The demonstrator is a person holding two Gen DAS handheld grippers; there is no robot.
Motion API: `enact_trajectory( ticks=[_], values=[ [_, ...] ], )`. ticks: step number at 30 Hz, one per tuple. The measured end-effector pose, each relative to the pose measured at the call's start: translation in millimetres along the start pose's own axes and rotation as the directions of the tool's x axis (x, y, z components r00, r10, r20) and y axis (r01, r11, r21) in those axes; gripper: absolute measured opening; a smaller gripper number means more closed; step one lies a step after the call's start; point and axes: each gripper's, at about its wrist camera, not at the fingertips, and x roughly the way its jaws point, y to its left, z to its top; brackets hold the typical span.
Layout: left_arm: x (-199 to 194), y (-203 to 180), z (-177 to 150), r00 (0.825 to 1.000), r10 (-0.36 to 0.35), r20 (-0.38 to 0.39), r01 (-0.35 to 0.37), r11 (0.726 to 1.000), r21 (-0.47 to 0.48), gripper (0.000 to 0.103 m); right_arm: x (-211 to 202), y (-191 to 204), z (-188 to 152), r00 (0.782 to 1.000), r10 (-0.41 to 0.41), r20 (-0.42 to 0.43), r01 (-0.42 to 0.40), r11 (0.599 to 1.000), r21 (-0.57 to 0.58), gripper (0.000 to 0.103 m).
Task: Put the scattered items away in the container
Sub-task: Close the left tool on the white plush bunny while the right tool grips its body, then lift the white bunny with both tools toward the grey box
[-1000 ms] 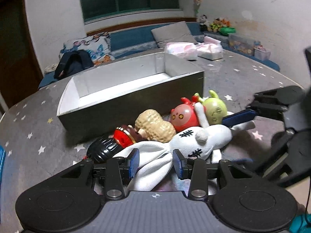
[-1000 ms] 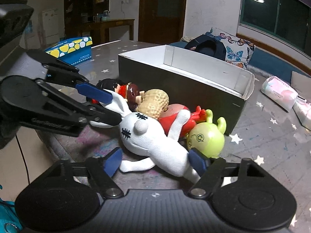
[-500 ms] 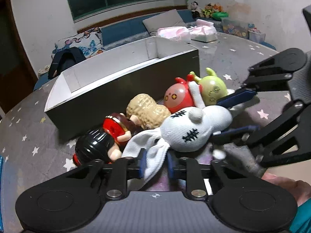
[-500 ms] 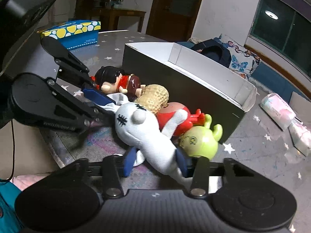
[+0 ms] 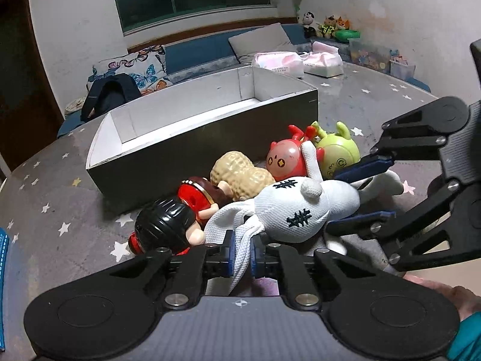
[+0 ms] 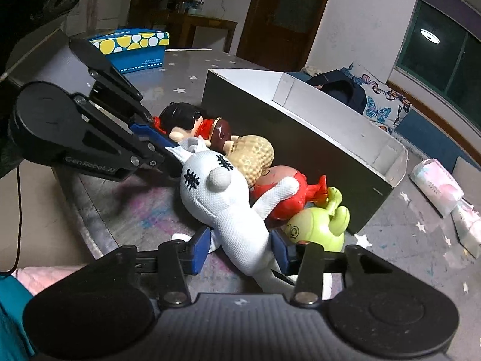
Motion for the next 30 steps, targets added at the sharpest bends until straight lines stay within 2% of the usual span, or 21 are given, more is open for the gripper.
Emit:
enact_trajectory(
  ticks=[4,7,30],
  values=[
    [-6,2,3,1.000,0.003,0.019,-0.002,1.000,-0.008,0.010,-3,-3,0,1.000,0.027,0.001,-0.027,0.999,0.024,0.035],
    [-9,4,6,0.999,0.003,0.032,-0.003,1.000,-0.017,0.010,-7,-5,2,0.999,0.047,0.003,-0.047,0.998,0.043,0.034],
    [-24,3,18,0.997,0.046,0.056,-0.045,0.999,-0.024,0.010,-27,0,12,0.999,0.031,0.034,-0.031,0.999,0.019,0.032]
  ],
)
